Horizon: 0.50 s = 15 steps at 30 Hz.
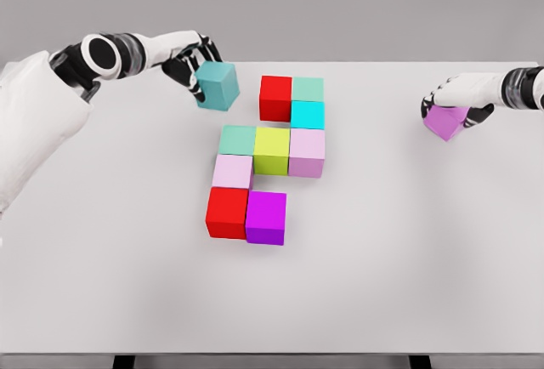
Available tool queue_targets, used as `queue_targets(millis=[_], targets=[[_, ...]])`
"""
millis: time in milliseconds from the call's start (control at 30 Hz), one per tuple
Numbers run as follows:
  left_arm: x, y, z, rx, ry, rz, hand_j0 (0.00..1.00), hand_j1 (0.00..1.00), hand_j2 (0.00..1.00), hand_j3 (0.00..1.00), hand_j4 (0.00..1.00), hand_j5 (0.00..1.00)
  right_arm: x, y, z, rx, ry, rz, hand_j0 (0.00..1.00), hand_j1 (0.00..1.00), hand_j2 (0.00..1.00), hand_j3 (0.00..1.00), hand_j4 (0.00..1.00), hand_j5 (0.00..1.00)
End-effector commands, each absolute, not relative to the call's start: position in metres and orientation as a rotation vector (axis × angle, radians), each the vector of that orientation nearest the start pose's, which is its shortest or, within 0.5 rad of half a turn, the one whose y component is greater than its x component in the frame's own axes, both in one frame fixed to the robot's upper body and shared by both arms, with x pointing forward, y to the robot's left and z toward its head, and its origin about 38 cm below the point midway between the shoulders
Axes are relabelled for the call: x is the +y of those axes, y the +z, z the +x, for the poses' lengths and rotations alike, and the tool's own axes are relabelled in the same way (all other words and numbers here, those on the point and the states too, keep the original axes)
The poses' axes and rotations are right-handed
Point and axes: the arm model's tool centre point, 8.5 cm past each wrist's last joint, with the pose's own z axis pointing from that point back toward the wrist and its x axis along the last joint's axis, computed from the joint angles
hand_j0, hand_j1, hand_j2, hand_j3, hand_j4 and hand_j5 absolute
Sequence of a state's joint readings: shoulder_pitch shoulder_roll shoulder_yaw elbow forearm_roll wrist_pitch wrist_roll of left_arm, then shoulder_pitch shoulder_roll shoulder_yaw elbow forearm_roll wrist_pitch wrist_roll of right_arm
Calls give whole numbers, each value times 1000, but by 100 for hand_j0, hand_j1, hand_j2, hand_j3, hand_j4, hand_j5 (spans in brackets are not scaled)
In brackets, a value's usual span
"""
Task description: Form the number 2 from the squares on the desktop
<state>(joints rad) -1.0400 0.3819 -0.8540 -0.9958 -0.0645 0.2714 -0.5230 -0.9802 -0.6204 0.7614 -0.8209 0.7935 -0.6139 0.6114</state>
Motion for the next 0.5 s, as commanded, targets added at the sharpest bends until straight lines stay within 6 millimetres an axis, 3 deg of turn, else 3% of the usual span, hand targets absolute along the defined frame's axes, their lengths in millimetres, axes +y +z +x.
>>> queue_targets(millis=[0,233,367,467], targets=[[201,216,578,-1147,-1181,313,38,38,38,38,38,38,-361,194,531,-804,2126,-624,53,53,53,53,53,53],[183,211,573,-1185,-1175,248,39,39,39,39,39,39,-360,209,531,-907,2072,-597,46,46,46,46,46,46],[194,207,576,-1183,-1133,299,39,39,39,39,39,39,-357,237,527,-1026,2051,-601,49,49,49,49,49,49],[200,204,578,-1216,-1083,376,39,39,39,39,39,39,-340,252,519,-1073,2127,-627,53,53,53,53,53,53]])
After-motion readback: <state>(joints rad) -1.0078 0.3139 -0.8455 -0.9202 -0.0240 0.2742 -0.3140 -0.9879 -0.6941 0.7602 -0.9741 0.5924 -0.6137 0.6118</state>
